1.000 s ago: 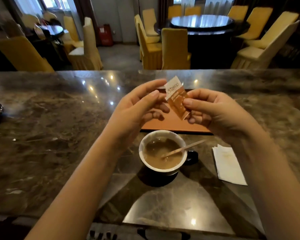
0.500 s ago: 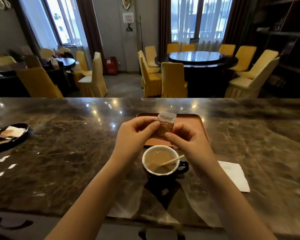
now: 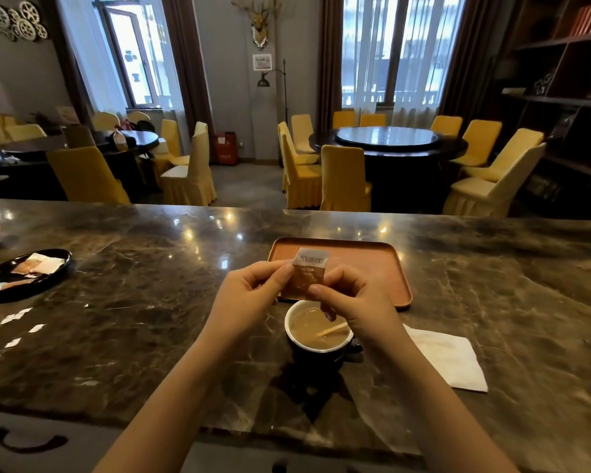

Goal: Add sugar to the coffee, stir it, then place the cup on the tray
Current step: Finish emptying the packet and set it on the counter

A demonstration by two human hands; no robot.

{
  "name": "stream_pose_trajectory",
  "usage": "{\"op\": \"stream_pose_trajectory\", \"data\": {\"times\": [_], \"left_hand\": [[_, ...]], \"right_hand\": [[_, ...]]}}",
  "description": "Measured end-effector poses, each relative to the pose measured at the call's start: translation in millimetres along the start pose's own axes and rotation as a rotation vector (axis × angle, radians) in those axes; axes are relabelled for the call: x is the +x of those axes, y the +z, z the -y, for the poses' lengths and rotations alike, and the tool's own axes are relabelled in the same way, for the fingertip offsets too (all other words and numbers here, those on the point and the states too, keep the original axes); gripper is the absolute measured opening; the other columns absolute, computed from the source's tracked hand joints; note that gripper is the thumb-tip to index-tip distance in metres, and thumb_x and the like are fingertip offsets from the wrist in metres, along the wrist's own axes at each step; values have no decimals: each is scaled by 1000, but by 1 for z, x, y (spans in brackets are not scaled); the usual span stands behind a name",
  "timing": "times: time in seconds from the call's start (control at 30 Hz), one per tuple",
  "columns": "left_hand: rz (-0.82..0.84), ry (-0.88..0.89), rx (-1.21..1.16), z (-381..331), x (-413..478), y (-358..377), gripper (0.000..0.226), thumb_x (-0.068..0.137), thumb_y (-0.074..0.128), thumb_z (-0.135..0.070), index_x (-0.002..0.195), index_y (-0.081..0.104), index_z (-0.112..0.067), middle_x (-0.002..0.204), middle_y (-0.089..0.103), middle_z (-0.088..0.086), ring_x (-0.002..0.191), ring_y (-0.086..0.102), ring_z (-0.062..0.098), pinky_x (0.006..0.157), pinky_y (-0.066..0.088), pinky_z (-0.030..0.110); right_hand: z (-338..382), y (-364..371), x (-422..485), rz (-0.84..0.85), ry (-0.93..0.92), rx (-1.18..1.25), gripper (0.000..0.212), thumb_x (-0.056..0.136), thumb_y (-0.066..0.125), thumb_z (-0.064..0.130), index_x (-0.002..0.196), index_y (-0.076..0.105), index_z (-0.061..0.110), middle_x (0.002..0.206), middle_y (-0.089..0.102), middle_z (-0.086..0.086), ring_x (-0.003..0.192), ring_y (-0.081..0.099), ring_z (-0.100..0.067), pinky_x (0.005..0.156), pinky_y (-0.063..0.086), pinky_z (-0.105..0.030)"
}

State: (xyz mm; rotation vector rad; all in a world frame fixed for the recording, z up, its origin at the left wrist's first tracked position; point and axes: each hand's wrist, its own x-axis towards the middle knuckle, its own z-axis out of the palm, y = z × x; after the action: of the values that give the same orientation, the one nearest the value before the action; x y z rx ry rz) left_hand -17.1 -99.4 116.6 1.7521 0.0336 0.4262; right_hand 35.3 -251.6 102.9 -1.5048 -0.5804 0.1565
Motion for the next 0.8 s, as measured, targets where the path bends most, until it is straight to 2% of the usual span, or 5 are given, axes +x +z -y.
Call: {"op": "stream_pose_trajectory", "data": {"times": [0.13,0.27,0.5,0.63,0.8], "left_hand": [[28,-24,-4,6,-1,-3,18,79,63,-19,95,70,-13,91,74,3,85,70,13,68,55,17],[1,-52,-5,11,-1,-5,16,80,63,-16,93,71,-11,86,74,1,79,70,7,61,52,12],[-160,-180,110,39,-1,-29,12,81,64,-21,92,69,-22,87,70,-8,77,67,4,60,50,11],[-206,-294,141,71,-5,-42,18,82,64,-19,98,69,-15,91,71,-1,85,66,11,75,54,26],[-194,-387,344,113,-7,-56,9,81,66,-21,88,70,-23,86,69,-5,88,65,14,77,51,29]], "right_hand": [[-2,3,-1,14,-15,-103,10,78,67,11,73,62,18,68,64,0,55,58,-7,53,49,-20],[-4,0,-3,24,-36,-229,4,80,65,17,83,64,19,76,66,3,65,62,-4,60,52,-18],[-28,-51,-3,-413,-16,-595,21,83,61,29,100,59,16,87,52,7,78,51,-6,61,38,-12],[-52,-59,-4,-304,191,-674,32,84,58,36,108,58,14,96,54,-3,79,50,-11,59,37,-15],[-58,-47,-7,-223,303,-496,9,85,58,30,91,60,23,84,60,5,78,55,-9,59,44,-21]]}}
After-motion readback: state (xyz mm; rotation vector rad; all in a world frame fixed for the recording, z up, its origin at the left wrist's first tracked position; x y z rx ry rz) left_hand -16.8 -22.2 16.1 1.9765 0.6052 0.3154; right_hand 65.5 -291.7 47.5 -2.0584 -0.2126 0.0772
